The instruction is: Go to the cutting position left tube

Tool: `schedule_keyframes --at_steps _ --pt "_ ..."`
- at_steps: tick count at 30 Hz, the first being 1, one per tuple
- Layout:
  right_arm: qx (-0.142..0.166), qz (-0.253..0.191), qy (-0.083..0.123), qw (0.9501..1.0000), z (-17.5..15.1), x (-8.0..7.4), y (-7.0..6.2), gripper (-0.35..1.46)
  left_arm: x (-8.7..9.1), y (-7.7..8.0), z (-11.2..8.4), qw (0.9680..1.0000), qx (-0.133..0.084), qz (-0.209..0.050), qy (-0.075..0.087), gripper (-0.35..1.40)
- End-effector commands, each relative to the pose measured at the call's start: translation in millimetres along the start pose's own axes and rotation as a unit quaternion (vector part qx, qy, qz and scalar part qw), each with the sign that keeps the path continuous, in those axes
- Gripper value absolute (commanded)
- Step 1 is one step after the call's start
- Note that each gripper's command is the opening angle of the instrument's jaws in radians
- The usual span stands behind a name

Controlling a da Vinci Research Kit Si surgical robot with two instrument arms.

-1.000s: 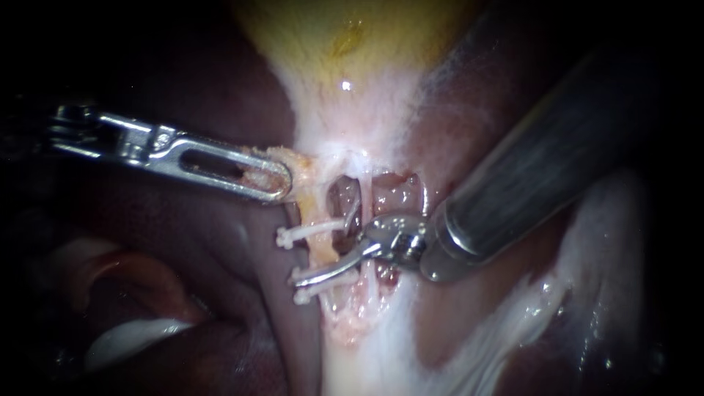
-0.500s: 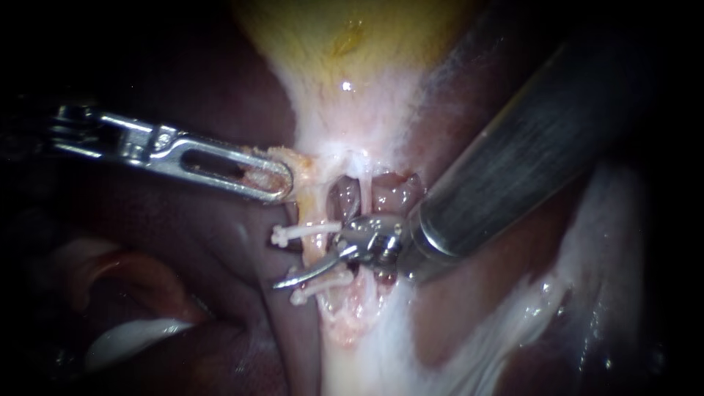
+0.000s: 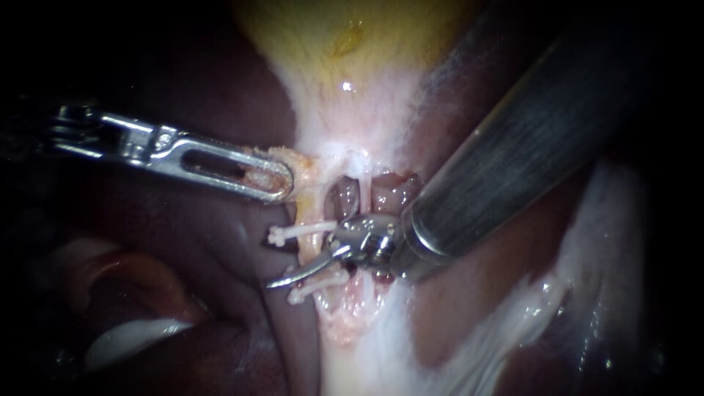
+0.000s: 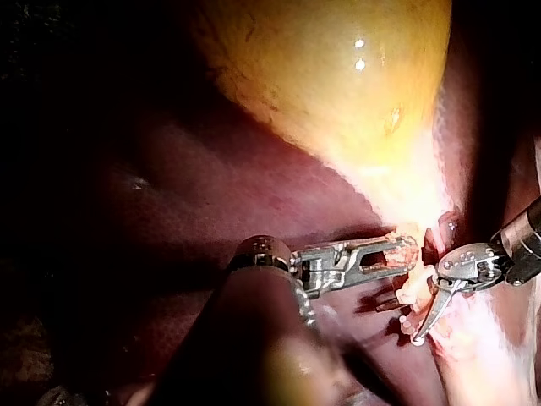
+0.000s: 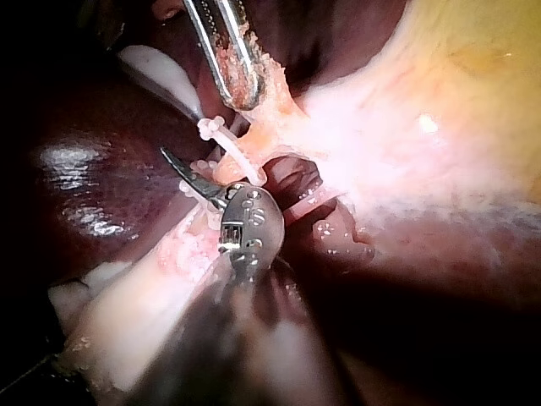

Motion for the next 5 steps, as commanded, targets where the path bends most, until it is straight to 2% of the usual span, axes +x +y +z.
schedule_keyframes --at_steps 1,5 --pt "0.0 -0.001 0.0 1.0 0.0 0.0 0.0 1.28 0.0 0.0 0.0 1.0 0.0 0.0 0.0 -0.35" --pt "0.0 -0.001 0.0 1.0 -0.1 0.0 0.0 1.28 -0.1 0.2 0.0 1.0 0.0 0.0 0.0 -0.35"
